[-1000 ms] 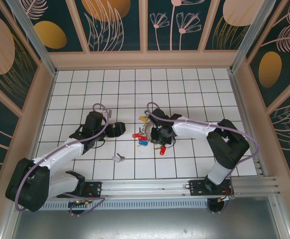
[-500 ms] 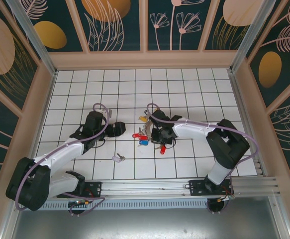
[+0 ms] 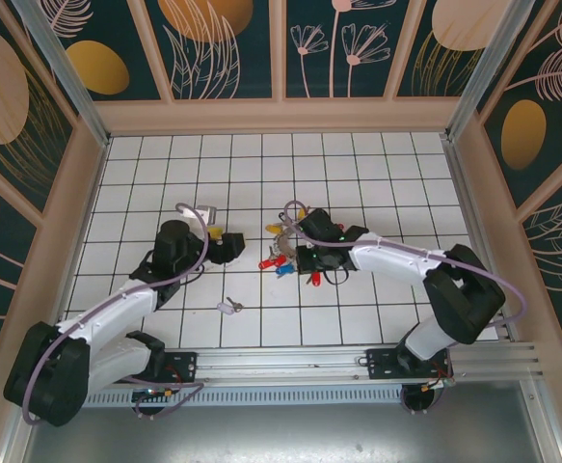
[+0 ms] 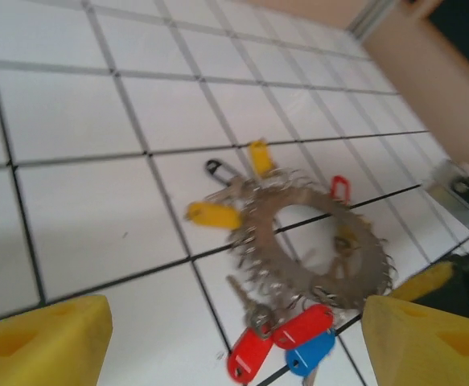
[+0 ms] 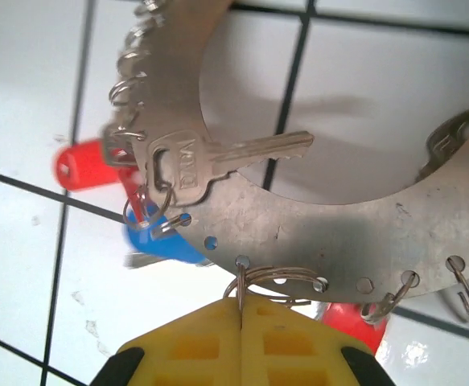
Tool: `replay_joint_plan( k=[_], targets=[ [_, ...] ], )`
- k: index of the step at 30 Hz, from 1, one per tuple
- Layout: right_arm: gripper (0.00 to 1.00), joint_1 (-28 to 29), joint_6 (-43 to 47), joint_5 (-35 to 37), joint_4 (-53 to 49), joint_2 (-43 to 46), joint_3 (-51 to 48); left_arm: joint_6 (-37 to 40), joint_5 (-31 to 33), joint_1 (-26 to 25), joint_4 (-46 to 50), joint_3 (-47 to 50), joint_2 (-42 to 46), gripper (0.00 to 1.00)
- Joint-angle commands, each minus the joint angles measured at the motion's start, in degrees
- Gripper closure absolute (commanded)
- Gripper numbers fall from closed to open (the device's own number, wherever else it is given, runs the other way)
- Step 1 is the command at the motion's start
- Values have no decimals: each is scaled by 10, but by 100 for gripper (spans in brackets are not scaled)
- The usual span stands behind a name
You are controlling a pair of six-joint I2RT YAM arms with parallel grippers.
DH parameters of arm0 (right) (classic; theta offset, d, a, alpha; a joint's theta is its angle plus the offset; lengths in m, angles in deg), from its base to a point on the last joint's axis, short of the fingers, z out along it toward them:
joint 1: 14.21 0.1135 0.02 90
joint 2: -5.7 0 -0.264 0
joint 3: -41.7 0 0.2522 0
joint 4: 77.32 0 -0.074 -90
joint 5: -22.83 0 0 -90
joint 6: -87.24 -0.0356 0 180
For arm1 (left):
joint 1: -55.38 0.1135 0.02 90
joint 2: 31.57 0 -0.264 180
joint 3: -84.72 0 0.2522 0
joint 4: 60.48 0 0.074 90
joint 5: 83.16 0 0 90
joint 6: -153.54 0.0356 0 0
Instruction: Put the keys on the keyring
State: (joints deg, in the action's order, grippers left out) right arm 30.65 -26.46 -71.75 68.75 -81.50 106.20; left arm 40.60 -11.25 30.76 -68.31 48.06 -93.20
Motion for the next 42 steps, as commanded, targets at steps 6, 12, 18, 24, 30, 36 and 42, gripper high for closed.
replay_joint_plan(
  k=[6, 12, 18, 24, 30, 36, 42],
  targets=[
    [100, -32, 320, -70, 108, 126, -59, 227, -110, -25, -156, -6, -43, 14],
    [100, -82, 445, -134, 79, 197, -58, 314, -207, -40, -145, -73, -128, 15],
    [100, -101, 536, -141, 16, 228, -26, 345, -292, -77, -175, -108, -194, 12],
    [100, -108, 572, -172, 4, 256, -17, 293, -323, -93, -234, -108, -225, 11],
    [100, -112, 635, -243, -20, 289, -19, 337, -307, -97, -201, -116, -216, 16],
    [100, -115, 661, -255, -7, 311, -28, 393, -297, -128, -179, -140, -232, 49],
    [100, -117, 669, -264, -13, 309, -20, 403, -267, -164, -232, -133, -233, 66]
  ],
)
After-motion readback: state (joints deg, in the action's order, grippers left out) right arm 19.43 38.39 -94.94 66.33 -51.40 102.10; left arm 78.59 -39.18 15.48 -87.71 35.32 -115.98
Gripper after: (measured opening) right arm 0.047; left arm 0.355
